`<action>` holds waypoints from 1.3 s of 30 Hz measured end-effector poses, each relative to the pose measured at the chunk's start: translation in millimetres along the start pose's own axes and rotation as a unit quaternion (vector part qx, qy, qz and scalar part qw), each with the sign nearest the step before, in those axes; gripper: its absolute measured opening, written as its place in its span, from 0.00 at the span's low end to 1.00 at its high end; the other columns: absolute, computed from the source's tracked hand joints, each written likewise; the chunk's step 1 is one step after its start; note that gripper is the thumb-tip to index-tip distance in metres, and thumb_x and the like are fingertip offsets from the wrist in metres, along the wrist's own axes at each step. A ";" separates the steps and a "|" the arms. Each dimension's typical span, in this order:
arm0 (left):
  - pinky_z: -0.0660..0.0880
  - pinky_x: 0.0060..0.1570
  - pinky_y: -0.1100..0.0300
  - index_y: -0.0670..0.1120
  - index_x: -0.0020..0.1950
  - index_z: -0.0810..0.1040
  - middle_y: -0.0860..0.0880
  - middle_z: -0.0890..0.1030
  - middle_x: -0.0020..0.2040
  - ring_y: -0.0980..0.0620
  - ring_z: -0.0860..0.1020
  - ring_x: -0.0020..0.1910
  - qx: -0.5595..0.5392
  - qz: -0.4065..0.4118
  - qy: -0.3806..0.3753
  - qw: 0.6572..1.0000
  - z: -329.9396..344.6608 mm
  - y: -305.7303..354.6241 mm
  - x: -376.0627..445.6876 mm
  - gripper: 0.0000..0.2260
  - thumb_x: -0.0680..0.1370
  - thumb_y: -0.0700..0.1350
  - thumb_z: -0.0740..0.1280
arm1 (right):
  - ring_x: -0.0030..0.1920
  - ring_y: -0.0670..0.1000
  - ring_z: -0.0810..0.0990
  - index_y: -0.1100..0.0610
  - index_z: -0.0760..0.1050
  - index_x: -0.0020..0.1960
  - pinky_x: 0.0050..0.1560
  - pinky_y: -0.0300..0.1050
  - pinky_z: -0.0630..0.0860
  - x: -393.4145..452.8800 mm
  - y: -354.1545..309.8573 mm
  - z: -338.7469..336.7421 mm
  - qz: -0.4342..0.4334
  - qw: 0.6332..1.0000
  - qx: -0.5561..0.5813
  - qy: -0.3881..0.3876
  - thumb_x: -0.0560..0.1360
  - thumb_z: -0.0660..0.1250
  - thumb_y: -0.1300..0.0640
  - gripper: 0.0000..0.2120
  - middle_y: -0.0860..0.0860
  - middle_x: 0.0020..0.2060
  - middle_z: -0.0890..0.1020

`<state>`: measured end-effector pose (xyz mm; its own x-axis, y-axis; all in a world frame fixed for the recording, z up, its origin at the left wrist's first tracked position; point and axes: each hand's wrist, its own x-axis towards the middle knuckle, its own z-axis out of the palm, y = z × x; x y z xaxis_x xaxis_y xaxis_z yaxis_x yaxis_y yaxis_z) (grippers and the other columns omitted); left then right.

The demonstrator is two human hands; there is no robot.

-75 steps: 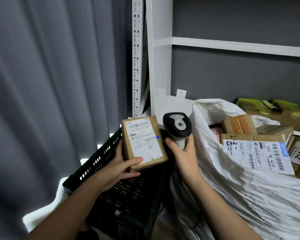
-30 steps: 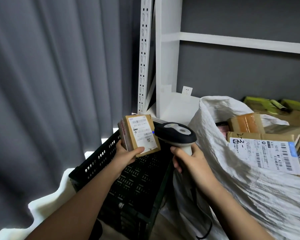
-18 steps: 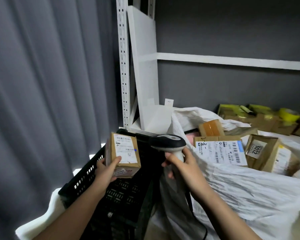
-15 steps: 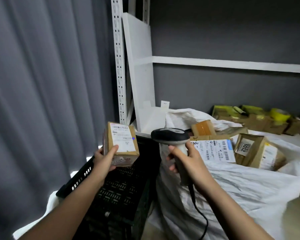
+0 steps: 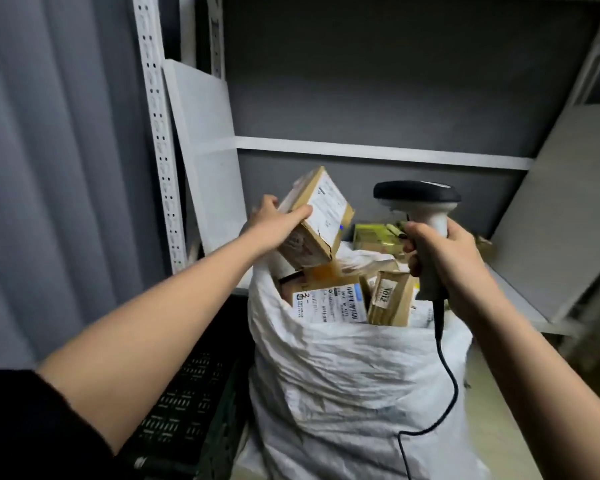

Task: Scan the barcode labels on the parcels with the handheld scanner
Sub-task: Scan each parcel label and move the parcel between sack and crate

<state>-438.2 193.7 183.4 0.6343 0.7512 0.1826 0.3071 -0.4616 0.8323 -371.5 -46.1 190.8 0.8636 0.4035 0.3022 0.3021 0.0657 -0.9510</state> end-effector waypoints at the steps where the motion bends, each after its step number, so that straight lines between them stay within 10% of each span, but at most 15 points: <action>1: 0.72 0.62 0.48 0.50 0.73 0.62 0.45 0.68 0.69 0.44 0.72 0.64 0.037 0.013 -0.016 0.999 12.8 12.3 1.7 0.40 0.67 0.68 0.65 | 0.22 0.45 0.69 0.55 0.71 0.44 0.23 0.36 0.66 3.4 -1.2 -11.3 0.005 1.000 -0.005 0.007 0.77 0.65 0.59 0.05 0.50 0.31 0.75; 13: 0.69 0.48 0.54 0.47 0.74 0.62 0.42 0.66 0.70 0.41 0.71 0.66 0.467 0.113 -0.070 0.874 125.1 88.2 25.7 0.41 0.72 0.74 0.54 | 0.30 0.51 0.68 0.62 0.72 0.54 0.31 0.43 0.66 64.4 50.0 -127.2 0.102 0.976 -0.141 0.128 0.74 0.70 0.63 0.10 0.53 0.33 0.73; 16: 0.70 0.60 0.50 0.47 0.73 0.67 0.43 0.69 0.71 0.42 0.70 0.68 0.509 0.128 -0.144 0.839 142.7 96.5 25.9 0.43 0.72 0.76 0.44 | 0.30 0.51 0.69 0.63 0.72 0.52 0.31 0.44 0.66 76.9 84.9 -131.4 0.145 0.965 -0.163 0.146 0.74 0.71 0.64 0.10 0.56 0.35 0.75; 23: 0.69 0.62 0.50 0.45 0.65 0.76 0.42 0.74 0.67 0.41 0.73 0.64 0.191 0.063 -0.134 0.970 130.8 61.4 72.2 0.32 0.78 0.67 0.49 | 0.52 0.61 0.79 0.61 0.71 0.63 0.46 0.50 0.73 98.7 148.5 -132.7 0.184 0.939 -0.198 0.215 0.69 0.77 0.52 0.28 0.60 0.53 0.79; 26: 0.65 0.65 0.46 0.49 0.70 0.69 0.41 0.66 0.72 0.39 0.65 0.70 0.333 0.039 0.008 0.942 100.8 -0.7 94.9 0.28 0.78 0.65 0.56 | 0.56 0.62 0.77 0.58 0.69 0.65 0.48 0.51 0.73 104.0 163.8 -129.6 0.205 0.931 -0.206 0.221 0.68 0.77 0.50 0.31 0.60 0.57 0.77; 31: 0.68 0.64 0.47 0.43 0.71 0.62 0.38 0.67 0.69 0.38 0.69 0.67 0.349 -0.138 -0.052 0.926 60.7 -111.4 121.5 0.35 0.72 0.62 0.69 | 0.53 0.61 0.76 0.58 0.67 0.64 0.54 0.53 0.73 107.2 182.7 -121.6 0.247 0.913 -0.238 0.221 0.73 0.72 0.55 0.24 0.55 0.49 0.75; 39: 0.73 0.51 0.51 0.42 0.45 0.77 0.36 0.79 0.54 0.36 0.77 0.54 0.247 -0.028 0.015 0.969 63.0 -98.5 144.0 0.16 0.81 0.51 0.58 | 0.52 0.60 0.78 0.55 0.71 0.57 0.57 0.58 0.76 133.1 169.8 -116.6 0.167 0.927 -0.143 0.302 0.72 0.68 0.61 0.15 0.56 0.51 0.80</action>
<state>-332.4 317.6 94.7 0.5883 0.7916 0.1653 0.6471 -0.5834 0.4907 -158.2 -87.7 77.1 0.9707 -0.2332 0.0572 -0.0034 -0.2516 -0.9678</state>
